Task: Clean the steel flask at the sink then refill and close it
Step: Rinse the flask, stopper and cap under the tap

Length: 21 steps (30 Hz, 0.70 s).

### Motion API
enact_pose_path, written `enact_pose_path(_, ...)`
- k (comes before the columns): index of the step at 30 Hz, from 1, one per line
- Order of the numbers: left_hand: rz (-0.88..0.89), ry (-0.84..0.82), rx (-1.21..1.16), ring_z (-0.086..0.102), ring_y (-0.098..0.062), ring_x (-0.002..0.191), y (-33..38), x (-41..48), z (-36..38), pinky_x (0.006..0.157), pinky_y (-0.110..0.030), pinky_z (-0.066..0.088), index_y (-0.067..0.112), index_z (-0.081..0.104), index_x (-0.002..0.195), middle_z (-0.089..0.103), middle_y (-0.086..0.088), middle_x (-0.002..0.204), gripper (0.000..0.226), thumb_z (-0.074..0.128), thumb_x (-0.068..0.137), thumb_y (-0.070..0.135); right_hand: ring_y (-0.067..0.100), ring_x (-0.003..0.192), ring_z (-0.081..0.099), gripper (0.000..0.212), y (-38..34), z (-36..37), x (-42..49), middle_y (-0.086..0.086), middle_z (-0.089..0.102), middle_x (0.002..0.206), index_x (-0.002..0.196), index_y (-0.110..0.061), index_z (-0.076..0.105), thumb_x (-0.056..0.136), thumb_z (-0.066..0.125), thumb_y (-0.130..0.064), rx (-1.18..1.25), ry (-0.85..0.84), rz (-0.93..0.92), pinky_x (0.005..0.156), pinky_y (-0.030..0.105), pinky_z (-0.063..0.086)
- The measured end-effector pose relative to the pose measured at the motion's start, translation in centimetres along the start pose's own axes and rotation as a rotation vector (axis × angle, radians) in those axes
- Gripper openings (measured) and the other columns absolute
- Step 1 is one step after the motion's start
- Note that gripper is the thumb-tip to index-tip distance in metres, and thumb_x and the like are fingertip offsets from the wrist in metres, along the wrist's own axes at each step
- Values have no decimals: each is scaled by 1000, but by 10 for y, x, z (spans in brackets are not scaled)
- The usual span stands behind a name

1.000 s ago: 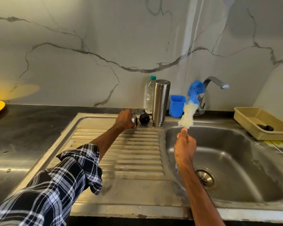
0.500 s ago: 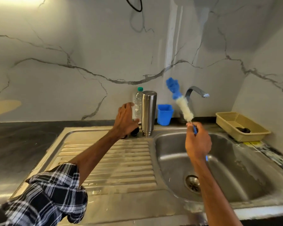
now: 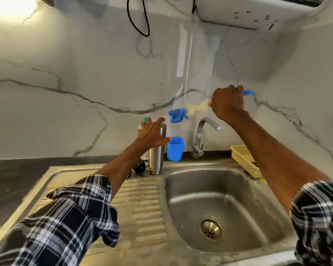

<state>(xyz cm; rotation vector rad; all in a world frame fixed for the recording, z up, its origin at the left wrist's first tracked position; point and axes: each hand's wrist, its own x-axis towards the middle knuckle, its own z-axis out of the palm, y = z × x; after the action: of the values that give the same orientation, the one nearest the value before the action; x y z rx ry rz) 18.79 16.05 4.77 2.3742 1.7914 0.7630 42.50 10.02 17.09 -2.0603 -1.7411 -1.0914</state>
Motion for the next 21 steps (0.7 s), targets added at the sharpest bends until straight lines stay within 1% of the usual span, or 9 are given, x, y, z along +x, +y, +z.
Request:
enact_pose_path(2, 13, -23, -6, 40, -40, 133, 2, -1, 1, 104, -56, 44, 28, 41, 145, 45, -16, 140, 76, 75, 80, 50, 31, 112, 57, 19, -6, -1, 7, 12, 70, 108, 110, -14, 64, 96, 57, -25, -97, -33, -57, 104, 42, 31)
enact_pose_path(5, 69, 18, -38, 46, -34, 129, 5, 0, 1, 100, -46, 45, 23, 50, 139, 54, -14, 134, 62, 75, 85, 35, 29, 113, 58, 15, -16, -1, 19, 10, 70, 108, 108, -16, 63, 95, 59, -20, -168, -49, -117, 106, 42, 30)
enact_pose_path(7, 87, 49, -48, 54, -31, 122, 4, 3, -1, 98, -43, 49, 22, 54, 139, 59, -13, 133, 57, 75, 86, 27, 29, 115, 57, 14, -24, 1, 24, 10, 70, 109, 108, -16, 63, 95, 59, -18, -183, -62, -145, 109, 43, 28)
enact_pose_path(10, 95, 73, -65, 59, -31, 115, 0, 6, -1, 97, -44, 52, 23, 57, 137, 63, -13, 128, 57, 77, 84, 26, 29, 117, 56, 15, -35, 5, 29, 9, 69, 110, 107, -16, 63, 93, 59, -14, -224, -79, -182, 113, 44, 25)
enact_pose_path(13, 124, 98, -67, 60, -29, 116, -4, 4, 0, 104, -42, 47, 18, 57, 139, 65, -12, 129, 55, 76, 88, 21, 29, 121, 54, 20, -46, 15, 31, 8, 68, 115, 110, -16, 63, 93, 55, -9, -235, -114, -207, 115, 43, 22)
enact_pose_path(15, 133, 116, -65, 60, -28, 117, -7, 4, 4, 104, -41, 45, 17, 57, 141, 65, -12, 129, 55, 76, 89, 19, 29, 125, 51, 24, -54, 26, 30, 8, 67, 118, 115, -17, 62, 94, 54, -10, -235, -134, -229, 117, 43, 20)
enact_pose_path(18, 144, 124, -84, 63, -27, 115, -8, 7, 5, 101, -40, 51, 18, 58, 140, 66, -10, 130, 57, 78, 87, 20, 30, 128, 49, 25, -67, 46, 29, 8, 67, 120, 118, -16, 62, 95, 54, -10, -219, -163, -237, 119, 44, 17)
enact_pose_path(21, 156, 119, -89, 64, -25, 116, -8, 10, 4, 101, -42, 52, 19, 59, 139, 67, -6, 132, 58, 80, 85, 22, 29, 126, 51, 21, -85, 65, 27, 7, 68, 119, 116, -17, 63, 97, 57, -15, -227, -183, -250, 119, 44, 19)
